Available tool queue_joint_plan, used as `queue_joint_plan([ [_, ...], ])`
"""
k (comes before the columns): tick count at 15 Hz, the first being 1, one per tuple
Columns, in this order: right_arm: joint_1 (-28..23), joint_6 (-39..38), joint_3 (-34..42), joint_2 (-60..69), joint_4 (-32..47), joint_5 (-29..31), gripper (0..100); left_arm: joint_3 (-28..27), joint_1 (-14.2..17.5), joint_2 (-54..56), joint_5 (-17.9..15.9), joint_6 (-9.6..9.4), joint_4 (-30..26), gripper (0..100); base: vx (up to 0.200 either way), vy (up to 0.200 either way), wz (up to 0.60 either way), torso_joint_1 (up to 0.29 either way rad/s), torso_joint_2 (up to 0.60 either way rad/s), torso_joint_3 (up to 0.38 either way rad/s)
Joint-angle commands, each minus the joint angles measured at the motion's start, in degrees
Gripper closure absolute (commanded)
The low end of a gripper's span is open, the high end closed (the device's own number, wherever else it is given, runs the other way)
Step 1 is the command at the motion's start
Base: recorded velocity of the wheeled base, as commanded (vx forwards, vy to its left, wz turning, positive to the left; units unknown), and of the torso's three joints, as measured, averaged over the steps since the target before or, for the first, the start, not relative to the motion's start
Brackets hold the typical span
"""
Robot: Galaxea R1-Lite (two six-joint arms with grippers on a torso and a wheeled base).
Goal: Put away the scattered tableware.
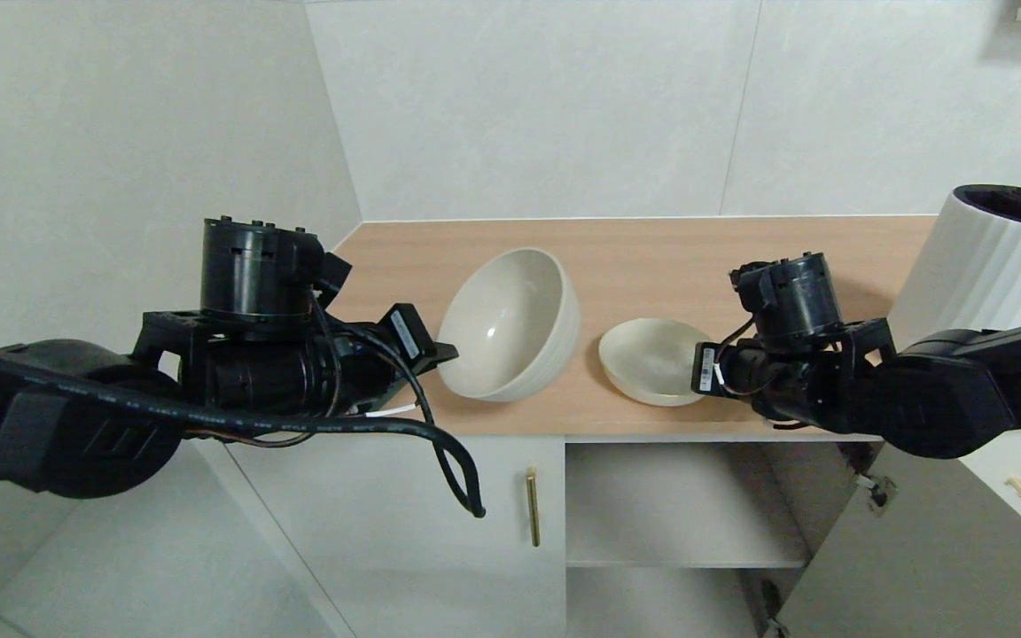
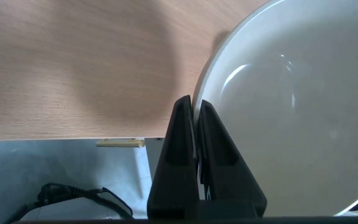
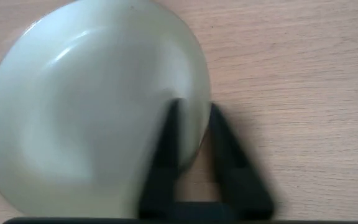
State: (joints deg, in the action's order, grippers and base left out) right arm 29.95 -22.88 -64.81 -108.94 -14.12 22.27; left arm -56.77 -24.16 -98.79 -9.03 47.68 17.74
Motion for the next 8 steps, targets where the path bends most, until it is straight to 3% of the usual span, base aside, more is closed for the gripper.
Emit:
queue_joint_plan([
  [1, 0.0, 0.0, 0.0, 0.3, 0.1, 0.0, 100, 0.0, 0.0, 0.0, 0.0, 0.05, 0.0, 100, 0.000, 0.000, 0.00, 0.000, 0.00, 0.000],
  [8, 0.0, 0.0, 2.6, 5.8, 0.7, -1.2, 100, 1.4, 0.0, 2.1, 0.0, -0.04, -0.2, 100, 0.000, 0.000, 0.00, 0.000, 0.00, 0.000],
])
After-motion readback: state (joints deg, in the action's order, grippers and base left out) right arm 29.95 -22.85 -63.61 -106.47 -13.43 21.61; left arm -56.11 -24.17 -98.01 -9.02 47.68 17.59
